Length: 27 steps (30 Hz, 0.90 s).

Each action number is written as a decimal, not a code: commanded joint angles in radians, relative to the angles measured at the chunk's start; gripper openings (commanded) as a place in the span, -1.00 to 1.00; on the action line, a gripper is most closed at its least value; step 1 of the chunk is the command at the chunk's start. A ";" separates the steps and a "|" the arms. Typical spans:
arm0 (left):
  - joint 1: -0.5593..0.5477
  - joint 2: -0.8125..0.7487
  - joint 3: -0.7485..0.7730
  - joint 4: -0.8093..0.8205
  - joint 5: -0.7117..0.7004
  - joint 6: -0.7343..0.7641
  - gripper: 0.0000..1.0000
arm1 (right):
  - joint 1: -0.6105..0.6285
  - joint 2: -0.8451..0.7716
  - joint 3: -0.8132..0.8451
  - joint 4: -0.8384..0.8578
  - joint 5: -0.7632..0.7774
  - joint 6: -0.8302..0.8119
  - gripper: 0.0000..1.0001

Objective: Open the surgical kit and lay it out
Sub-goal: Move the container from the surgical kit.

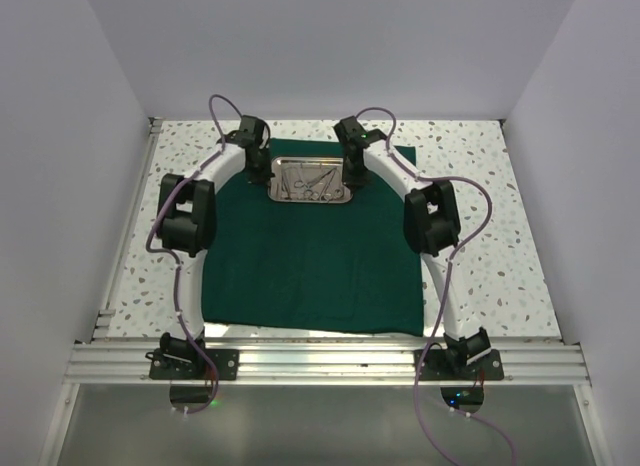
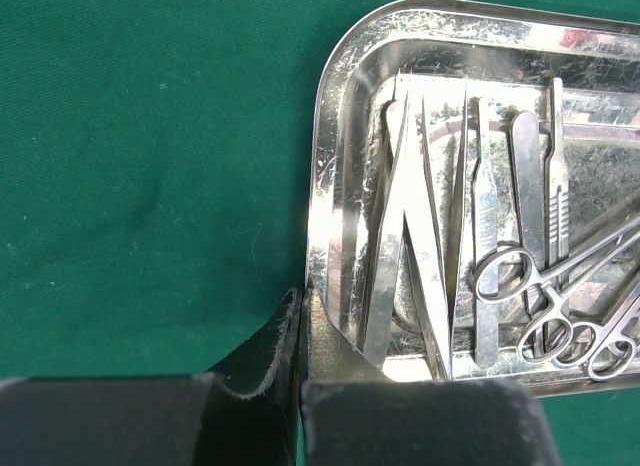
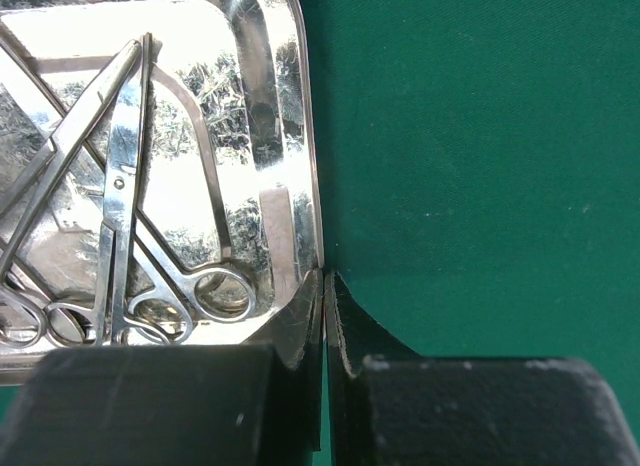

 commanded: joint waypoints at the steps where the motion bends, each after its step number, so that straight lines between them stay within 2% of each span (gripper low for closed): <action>1: -0.007 -0.040 -0.053 -0.046 -0.026 0.023 -1.00 | -0.003 -0.037 -0.082 -0.040 -0.020 -0.011 -1.00; 7: -0.018 -0.156 -0.110 -0.058 -0.055 0.029 -1.00 | -0.001 -0.159 -0.185 -0.029 -0.040 -0.023 -1.00; 17: -0.033 -0.396 -0.370 -0.053 -0.098 0.012 -1.00 | 0.028 -0.401 -0.421 -0.051 -0.075 -0.027 -1.00; 23: -0.094 -0.563 -0.613 -0.030 -0.127 -0.049 -1.00 | 0.085 -0.590 -0.726 -0.009 -0.086 -0.005 -1.00; 27: -0.179 -0.675 -0.759 -0.033 -0.123 -0.126 -1.00 | 0.134 -0.689 -0.948 0.017 -0.099 0.033 -1.00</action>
